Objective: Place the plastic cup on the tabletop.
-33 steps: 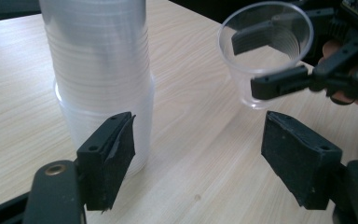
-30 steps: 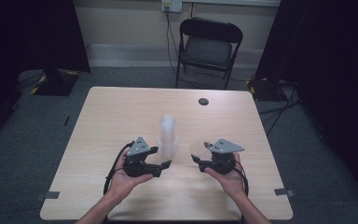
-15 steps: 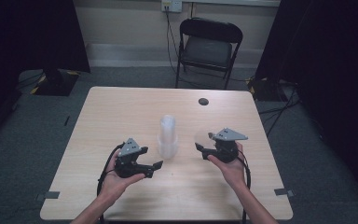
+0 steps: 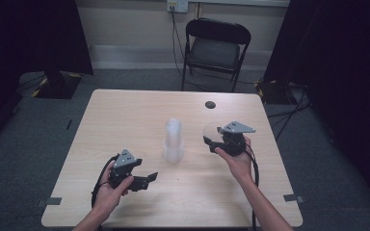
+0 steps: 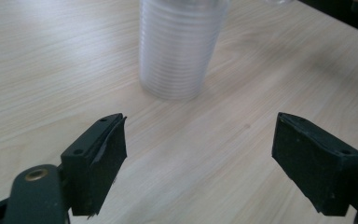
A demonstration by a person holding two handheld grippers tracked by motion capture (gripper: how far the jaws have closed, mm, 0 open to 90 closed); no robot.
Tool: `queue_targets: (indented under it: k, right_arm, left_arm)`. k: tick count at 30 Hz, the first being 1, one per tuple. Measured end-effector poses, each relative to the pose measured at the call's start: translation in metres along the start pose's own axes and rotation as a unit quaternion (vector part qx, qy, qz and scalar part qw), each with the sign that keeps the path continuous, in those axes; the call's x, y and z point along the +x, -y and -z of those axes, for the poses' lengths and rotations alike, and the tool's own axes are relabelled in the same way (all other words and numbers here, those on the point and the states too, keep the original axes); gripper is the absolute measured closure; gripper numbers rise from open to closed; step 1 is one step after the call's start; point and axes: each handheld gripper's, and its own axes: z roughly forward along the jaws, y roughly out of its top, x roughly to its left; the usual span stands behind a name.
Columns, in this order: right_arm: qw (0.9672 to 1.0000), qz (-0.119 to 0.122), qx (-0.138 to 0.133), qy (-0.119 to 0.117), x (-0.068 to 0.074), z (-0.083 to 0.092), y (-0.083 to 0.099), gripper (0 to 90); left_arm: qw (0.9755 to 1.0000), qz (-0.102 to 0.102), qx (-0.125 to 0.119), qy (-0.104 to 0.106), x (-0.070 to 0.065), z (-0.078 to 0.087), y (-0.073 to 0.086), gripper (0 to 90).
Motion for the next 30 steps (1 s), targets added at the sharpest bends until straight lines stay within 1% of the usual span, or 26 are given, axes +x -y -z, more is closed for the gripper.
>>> queue_targets:
  k: [2,3,4,6,8,10,12,14,17,19,20,22,24,25,29,30]
  right_arm:
    - [1.0000,-0.007,-0.002,0.003,-0.002,-0.003,-0.002,31.3]
    - [0.9999,-0.013,-0.003,0.002,-0.004,-0.004,-0.003,31.3]
    - [0.9998,-0.017,-0.005,0.002,-0.006,-0.005,-0.004,31.3]
    - [0.9998,-0.020,-0.005,0.004,-0.009,-0.007,-0.007,31.3]
    - [0.9996,-0.028,-0.006,0.004,-0.012,-0.010,-0.009,31.3]
    - [0.9993,-0.036,-0.007,0.002,-0.016,-0.014,-0.011,31.2]
    - [0.9990,-0.045,-0.009,0.000,-0.019,-0.019,-0.012,31.2]
    - [0.9984,-0.056,-0.012,-0.001,-0.023,-0.025,-0.012,31.2]
    - [0.9974,-0.072,-0.010,0.000,-0.027,-0.036,-0.008,31.1]
    - [0.9970,-0.077,-0.005,0.001,-0.028,-0.043,-0.004,31.1]
    - [0.9969,-0.079,-0.005,0.001,-0.029,-0.044,-0.003,31.1]
    - [0.9961,-0.088,-0.004,0.000,-0.029,-0.048,0.000,31.1]
    - [0.9957,-0.093,-0.002,0.001,-0.028,-0.052,0.002,31.1]
    - [0.9958,-0.092,-0.002,0.001,-0.027,-0.054,0.003,31.0]
    - [0.9956,-0.093,-0.001,-0.003,-0.025,-0.061,0.006,30.9]
    - [0.9956,-0.094,-0.001,-0.003,-0.025,-0.063,0.006,30.9]
  left_arm:
    - [0.9995,-0.016,0.006,-0.025,0.001,0.001,0.004,17.6]
    - [0.9993,-0.021,0.006,-0.030,0.001,0.002,0.006,17.6]
    - [0.9994,-0.019,0.008,-0.028,0.003,0.002,0.007,17.6]
    - [0.9995,-0.008,0.007,-0.029,0.005,0.001,0.009,17.8]
    - [0.9994,-0.007,0.001,-0.035,0.008,0.002,0.009,18.2]
    - [0.9994,0.001,-0.005,-0.035,0.009,0.003,0.009,18.2]
    - [0.9993,-0.001,-0.007,-0.038,0.011,0.004,0.009,18.2]
    - [0.9991,0.004,-0.012,-0.041,0.011,0.005,0.009,18.2]
    - [0.9989,0.004,-0.010,-0.045,0.011,0.005,0.010,18.2]
    - [0.9990,0.007,-0.010,-0.044,0.011,0.004,0.011,18.2]
    - [0.9991,0.004,-0.007,-0.042,0.011,0.004,0.011,18.2]
    - [0.9990,0.005,-0.012,-0.042,0.011,0.006,0.012,18.3]
    - [0.9991,0.006,-0.014,-0.040,0.011,0.006,0.012,18.3]
    - [0.9991,0.004,-0.014,-0.041,0.012,0.007,0.012,18.2]
    - [0.9990,0.010,-0.014,-0.040,0.014,0.007,0.014,18.2]
    - [0.9990,0.009,-0.012,-0.043,0.014,0.007,0.014,18.3]
